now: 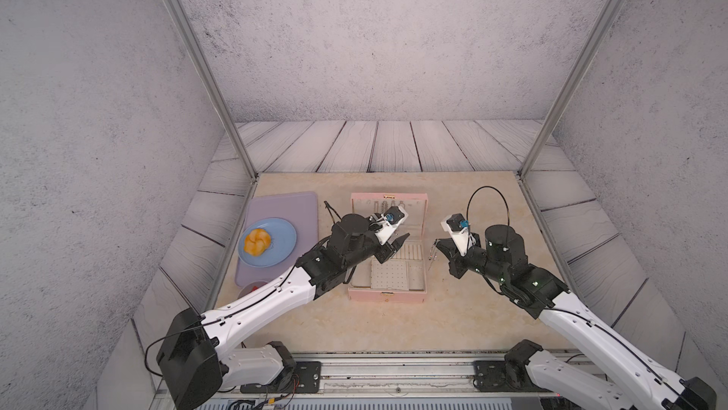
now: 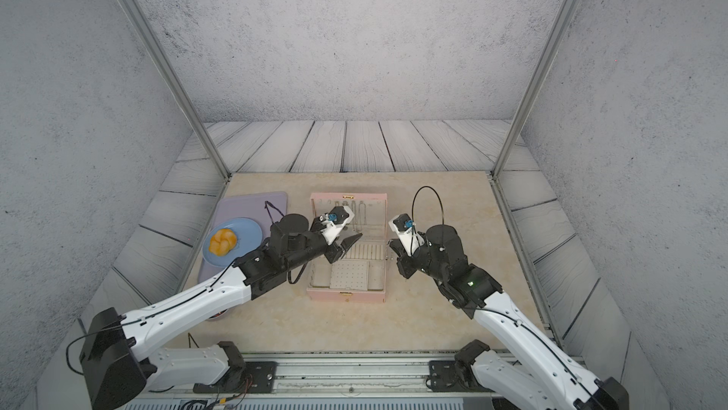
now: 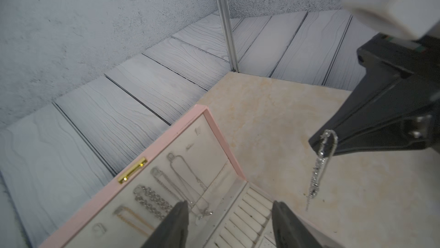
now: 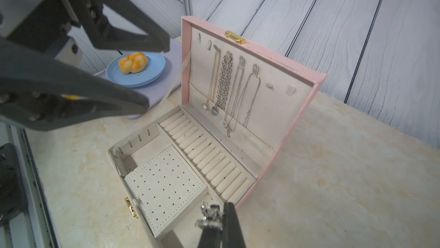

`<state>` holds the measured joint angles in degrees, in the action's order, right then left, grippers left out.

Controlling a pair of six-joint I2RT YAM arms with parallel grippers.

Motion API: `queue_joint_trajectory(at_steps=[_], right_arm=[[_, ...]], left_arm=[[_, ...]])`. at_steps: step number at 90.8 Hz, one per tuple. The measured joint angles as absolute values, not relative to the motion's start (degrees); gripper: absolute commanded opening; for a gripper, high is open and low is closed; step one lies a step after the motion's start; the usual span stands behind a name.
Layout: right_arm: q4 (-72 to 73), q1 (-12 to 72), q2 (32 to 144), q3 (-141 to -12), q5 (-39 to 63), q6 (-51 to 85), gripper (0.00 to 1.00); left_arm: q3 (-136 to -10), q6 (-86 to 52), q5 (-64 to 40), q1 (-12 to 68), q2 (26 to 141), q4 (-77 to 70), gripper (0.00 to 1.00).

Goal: Put jewelry chain into jewelry box
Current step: Hang the necklace on the jewelry box clasp.

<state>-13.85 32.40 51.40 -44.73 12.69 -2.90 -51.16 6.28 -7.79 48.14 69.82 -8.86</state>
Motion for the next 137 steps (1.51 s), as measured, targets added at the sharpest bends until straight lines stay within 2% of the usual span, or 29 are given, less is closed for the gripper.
queue_joint_trajectory(at_steps=[28, 50, 61, 85, 103, 112, 137], right_arm=[[-14.55, 32.91, 51.66, -47.97, 11.92, 0.03, 0.0], [-14.31, 33.36, 52.93, -48.1, 12.43, 1.41, 0.0], [-14.26, 33.47, 53.28, -48.27, 12.8, 1.5, 0.0], [-14.28, 33.54, 53.45, -48.36, 13.17, 1.48, 0.0], [-14.26, 33.58, 53.52, -48.36, 13.17, 1.5, 0.0], [-14.15, 33.58, 53.87, -48.38, 13.17, 1.5, 0.0], [-14.57, 33.58, 56.73, -50.02, 13.13, 1.45, 0.0]], left_arm=[[-45.78, -11.9, -20.36, 48.53, 76.05, -21.96, 0.62], [-47.94, -16.78, -24.1, 49.67, 82.67, -26.74, 0.61], [-49.65, -17.96, -24.53, 49.76, 84.97, -27.94, 0.58], [-50.5, -19.18, -25.06, 49.76, 85.73, -29.52, 0.39], [-51.18, -19.53, -25.36, 49.8, 86.67, -30.22, 0.28], [-51.18, -19.59, -25.3, 49.89, 86.98, -30.26, 0.19], [-50.3, -19.03, -21.37, 49.82, 85.34, -29.61, 0.0]])
